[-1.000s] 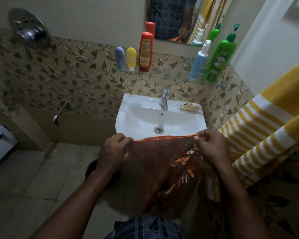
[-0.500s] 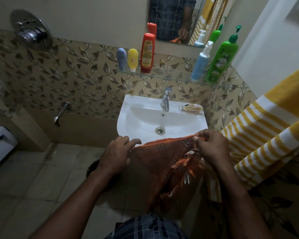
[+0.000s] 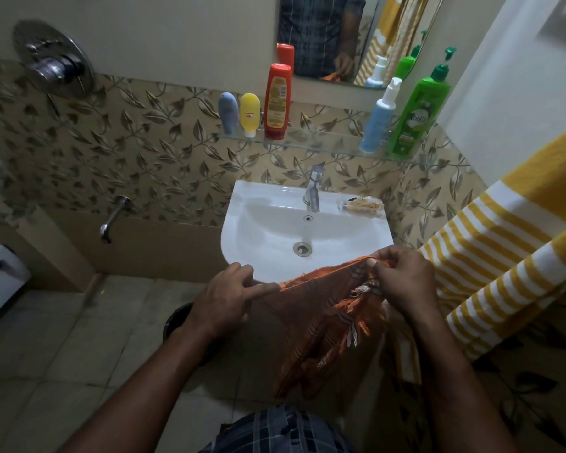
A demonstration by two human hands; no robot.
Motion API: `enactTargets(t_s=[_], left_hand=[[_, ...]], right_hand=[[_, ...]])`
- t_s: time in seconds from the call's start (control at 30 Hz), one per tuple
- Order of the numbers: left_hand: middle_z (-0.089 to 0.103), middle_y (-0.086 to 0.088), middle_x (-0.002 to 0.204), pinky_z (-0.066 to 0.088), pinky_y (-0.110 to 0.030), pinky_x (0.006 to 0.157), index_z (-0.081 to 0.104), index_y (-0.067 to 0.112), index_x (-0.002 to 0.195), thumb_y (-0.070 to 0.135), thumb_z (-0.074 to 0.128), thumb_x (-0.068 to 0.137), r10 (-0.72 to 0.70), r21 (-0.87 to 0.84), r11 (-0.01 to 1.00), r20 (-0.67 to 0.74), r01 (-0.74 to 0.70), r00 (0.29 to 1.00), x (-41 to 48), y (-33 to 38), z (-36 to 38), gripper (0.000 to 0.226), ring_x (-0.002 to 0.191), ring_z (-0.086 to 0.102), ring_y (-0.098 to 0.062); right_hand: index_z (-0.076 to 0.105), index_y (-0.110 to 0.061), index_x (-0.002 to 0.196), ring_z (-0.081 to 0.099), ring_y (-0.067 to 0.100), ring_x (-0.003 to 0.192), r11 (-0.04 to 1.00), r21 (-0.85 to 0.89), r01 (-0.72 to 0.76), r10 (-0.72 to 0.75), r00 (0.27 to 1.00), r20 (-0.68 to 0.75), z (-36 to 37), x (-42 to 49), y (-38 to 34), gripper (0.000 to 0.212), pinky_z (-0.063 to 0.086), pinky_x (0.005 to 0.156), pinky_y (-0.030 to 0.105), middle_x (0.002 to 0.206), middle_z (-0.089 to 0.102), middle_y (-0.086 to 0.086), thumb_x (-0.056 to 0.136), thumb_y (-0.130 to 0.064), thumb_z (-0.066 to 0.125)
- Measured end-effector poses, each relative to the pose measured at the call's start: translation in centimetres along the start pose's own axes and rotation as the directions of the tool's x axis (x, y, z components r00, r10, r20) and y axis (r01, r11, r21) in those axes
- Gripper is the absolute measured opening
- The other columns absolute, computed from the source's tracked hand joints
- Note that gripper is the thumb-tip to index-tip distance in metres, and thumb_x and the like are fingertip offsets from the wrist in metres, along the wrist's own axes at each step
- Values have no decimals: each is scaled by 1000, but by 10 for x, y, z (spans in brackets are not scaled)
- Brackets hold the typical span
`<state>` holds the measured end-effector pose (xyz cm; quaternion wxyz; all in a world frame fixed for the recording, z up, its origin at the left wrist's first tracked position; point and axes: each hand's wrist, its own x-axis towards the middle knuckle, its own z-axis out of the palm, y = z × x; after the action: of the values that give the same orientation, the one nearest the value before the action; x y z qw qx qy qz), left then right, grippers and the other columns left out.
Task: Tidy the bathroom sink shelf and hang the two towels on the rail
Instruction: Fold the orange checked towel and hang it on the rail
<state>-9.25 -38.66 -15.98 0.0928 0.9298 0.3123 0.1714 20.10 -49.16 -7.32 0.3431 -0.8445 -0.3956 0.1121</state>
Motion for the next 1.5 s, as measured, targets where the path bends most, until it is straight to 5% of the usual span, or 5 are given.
enactTargets(t_s=[0.5, 0.67, 0.9, 1.07, 1.5], left_hand=[[53, 0, 87, 32, -30, 53, 74, 32, 107, 25, 50, 79, 92, 41, 994, 106, -97, 990, -2, 4, 13, 37, 77, 55, -25], [57, 3, 91, 28, -26, 56, 68, 25, 108, 18, 72, 73, 56, 22, 998, -16, -56, 998, -9, -1, 14, 36, 82, 55, -22], [55, -3, 82, 28, -29, 50, 70, 19, 97, 23, 56, 82, 17, 105, 994, -123, -4, 992, -10, -5, 10, 21, 71, 55, -27], [60, -1, 92, 48, -38, 49, 61, 25, 116, 18, 60, 77, -135, 28, 990, -35, 136, 990, -11, -12, 9, 39, 79, 61, -29], [54, -4, 88, 42, -35, 46, 66, 33, 121, 26, 47, 85, -52, 51, 997, -43, 54, 998, -1, -16, 7, 41, 75, 55, -28]], right_hand=[[81, -19, 91, 66, 20, 85, 998, -63, -13, 12, 1000, -8, 9, 11, 2, 5, 44, 72, 27, 83, 72, 0, 90, -22, 78], [76, -23, 84, 65, 18, 78, 999, -42, -20, 20, 1000, -13, 11, 13, 2, 7, 44, 67, 27, 81, 72, 2, 90, -20, 77], [78, -19, 85, 65, 17, 75, 999, -30, -13, 13, 1000, 7, 16, 17, 2, 5, 45, 66, 27, 78, 71, 0, 89, -19, 77], [80, -19, 86, 71, 24, 83, 1000, -18, 14, -14, 1000, 20, 22, 19, -2, 3, 60, 80, 42, 82, 76, 2, 87, -20, 78], [72, -27, 78, 66, 15, 75, 1000, -2, 31, -31, 999, 20, 27, 29, -3, 15, 46, 67, 28, 73, 68, -7, 89, -19, 78]])
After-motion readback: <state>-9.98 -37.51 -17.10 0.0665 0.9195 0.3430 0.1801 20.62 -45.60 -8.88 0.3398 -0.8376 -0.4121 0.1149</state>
